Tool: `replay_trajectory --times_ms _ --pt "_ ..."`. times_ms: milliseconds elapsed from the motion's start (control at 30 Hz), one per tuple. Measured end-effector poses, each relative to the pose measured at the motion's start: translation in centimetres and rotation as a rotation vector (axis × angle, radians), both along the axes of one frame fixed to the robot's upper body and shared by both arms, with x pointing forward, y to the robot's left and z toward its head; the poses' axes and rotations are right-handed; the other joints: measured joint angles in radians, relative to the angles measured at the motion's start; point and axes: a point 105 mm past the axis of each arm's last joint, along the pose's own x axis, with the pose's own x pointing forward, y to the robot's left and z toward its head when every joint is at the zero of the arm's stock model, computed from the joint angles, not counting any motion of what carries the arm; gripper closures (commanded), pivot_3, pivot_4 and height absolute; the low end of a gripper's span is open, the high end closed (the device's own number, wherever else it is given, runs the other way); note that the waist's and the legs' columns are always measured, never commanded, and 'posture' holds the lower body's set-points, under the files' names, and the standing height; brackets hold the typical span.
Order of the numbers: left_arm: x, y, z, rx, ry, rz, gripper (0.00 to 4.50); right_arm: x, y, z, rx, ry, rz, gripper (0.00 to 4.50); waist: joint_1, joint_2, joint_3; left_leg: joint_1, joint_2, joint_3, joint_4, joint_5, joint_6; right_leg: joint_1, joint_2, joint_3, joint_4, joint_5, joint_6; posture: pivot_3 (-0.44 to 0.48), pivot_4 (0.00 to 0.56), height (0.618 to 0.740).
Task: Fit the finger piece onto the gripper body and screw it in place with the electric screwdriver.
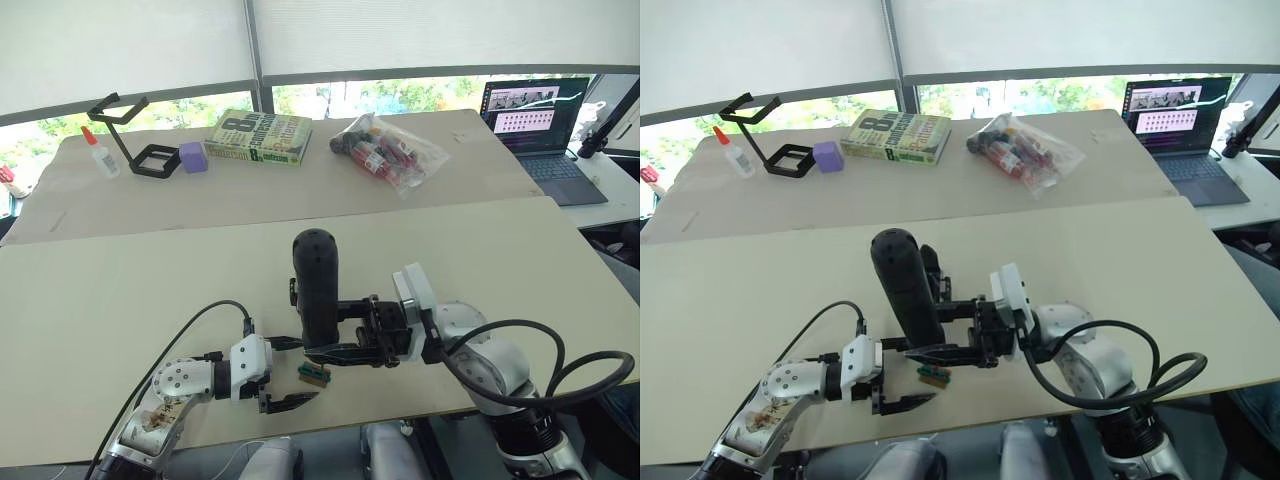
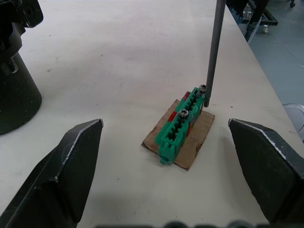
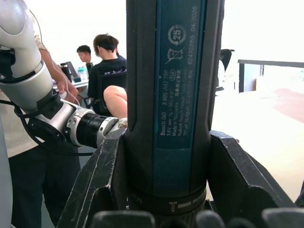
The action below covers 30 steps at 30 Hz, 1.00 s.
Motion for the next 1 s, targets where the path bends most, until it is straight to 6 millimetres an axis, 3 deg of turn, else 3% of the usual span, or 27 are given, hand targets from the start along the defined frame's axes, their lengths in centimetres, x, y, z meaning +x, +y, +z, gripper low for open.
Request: replay_trajectory --times_ms 1000 --pt "0.18 -0.11 0.16 0.002 0.003 0.008 0.00 -0.62 0.15 -0.16 0.006 0.064 0.068 2.57 0.000 0.000 0.000 0.000 0.000 0.000 0.000 0.000 0.000 0.000 0.000 0.000 0.000 0.000 0.000 0.000 0.150 0.740"
